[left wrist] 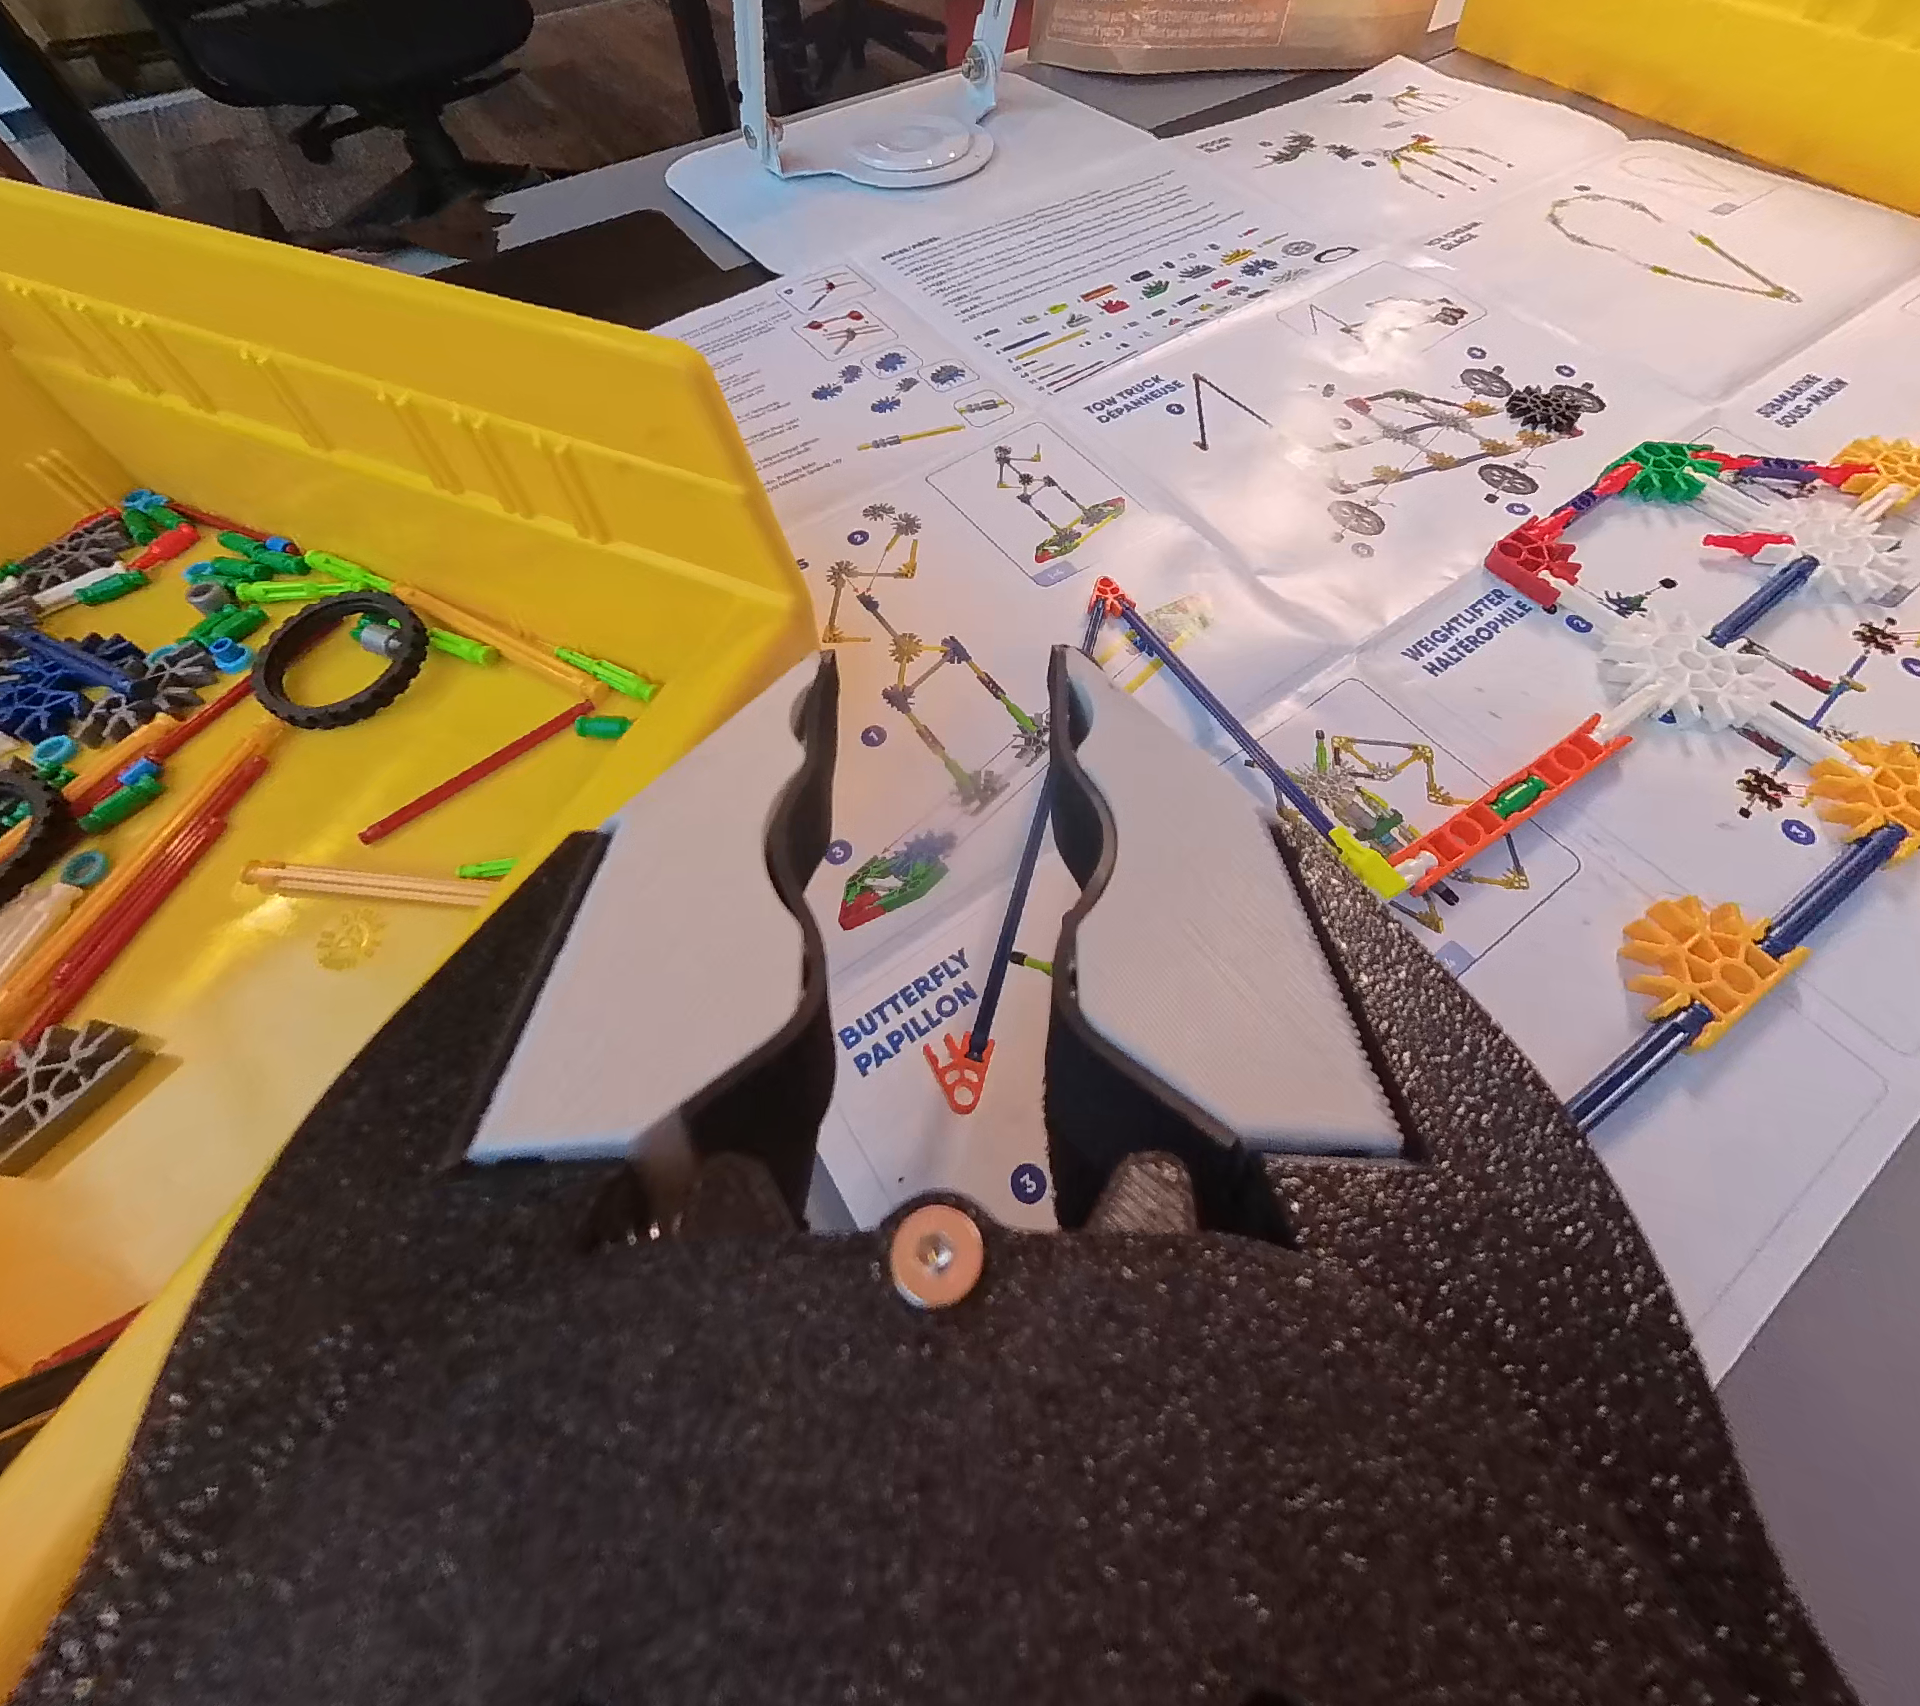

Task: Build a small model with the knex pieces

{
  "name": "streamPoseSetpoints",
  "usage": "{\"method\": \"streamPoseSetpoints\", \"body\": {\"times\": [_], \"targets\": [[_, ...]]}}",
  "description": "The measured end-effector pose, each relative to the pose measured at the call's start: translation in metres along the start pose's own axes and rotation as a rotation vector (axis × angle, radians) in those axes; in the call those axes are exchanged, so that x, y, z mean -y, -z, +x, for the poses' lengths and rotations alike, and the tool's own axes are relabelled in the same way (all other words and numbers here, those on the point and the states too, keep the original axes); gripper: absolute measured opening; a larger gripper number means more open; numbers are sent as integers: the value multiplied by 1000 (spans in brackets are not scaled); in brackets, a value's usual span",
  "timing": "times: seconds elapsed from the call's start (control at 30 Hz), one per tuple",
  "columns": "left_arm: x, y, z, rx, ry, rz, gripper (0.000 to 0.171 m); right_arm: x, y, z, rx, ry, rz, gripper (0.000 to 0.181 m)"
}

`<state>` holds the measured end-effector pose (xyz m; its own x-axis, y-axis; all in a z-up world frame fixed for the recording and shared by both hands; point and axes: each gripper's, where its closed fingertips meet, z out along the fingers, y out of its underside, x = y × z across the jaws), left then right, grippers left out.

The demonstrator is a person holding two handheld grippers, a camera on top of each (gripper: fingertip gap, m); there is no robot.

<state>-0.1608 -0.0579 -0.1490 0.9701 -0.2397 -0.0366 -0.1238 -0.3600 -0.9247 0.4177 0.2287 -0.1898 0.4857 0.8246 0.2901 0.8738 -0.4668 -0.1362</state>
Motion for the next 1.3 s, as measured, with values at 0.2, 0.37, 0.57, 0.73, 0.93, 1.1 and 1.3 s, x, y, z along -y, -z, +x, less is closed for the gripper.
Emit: {"method": "streamPoseSetpoints", "body": {"times": [0.2, 0.37, 0.57, 0.73, 0.93, 1.1, 1.3], "targets": [[0, 0, 0, 3, -7, 1, 38, 3, 2, -1, -10, -11, 35, 4], [-1, -1, 1, 3, -10, -7, 38, 5, 5, -1, -9, -33, 75, 4], [-3, -3, 1, 1, -6, -20, 38, 9, 7, -2, 5, -71, 114, 4], [-4, -4, 1, 0, -7, -28, 38, 12, 7, -4, 23, -89, 141, 4], [-4, -4, 1, -2, -10, -32, 38, 23, 14, -12, 111, -163, 230, 4], [-5, -4, 2, -4, -12, -33, 38, 48, 42, -26, 363, -340, 460, 4], [-6, -5, 3, 0, -26, -42, 38, 68, 99, -39, 635, -380, 793, 4]]}}
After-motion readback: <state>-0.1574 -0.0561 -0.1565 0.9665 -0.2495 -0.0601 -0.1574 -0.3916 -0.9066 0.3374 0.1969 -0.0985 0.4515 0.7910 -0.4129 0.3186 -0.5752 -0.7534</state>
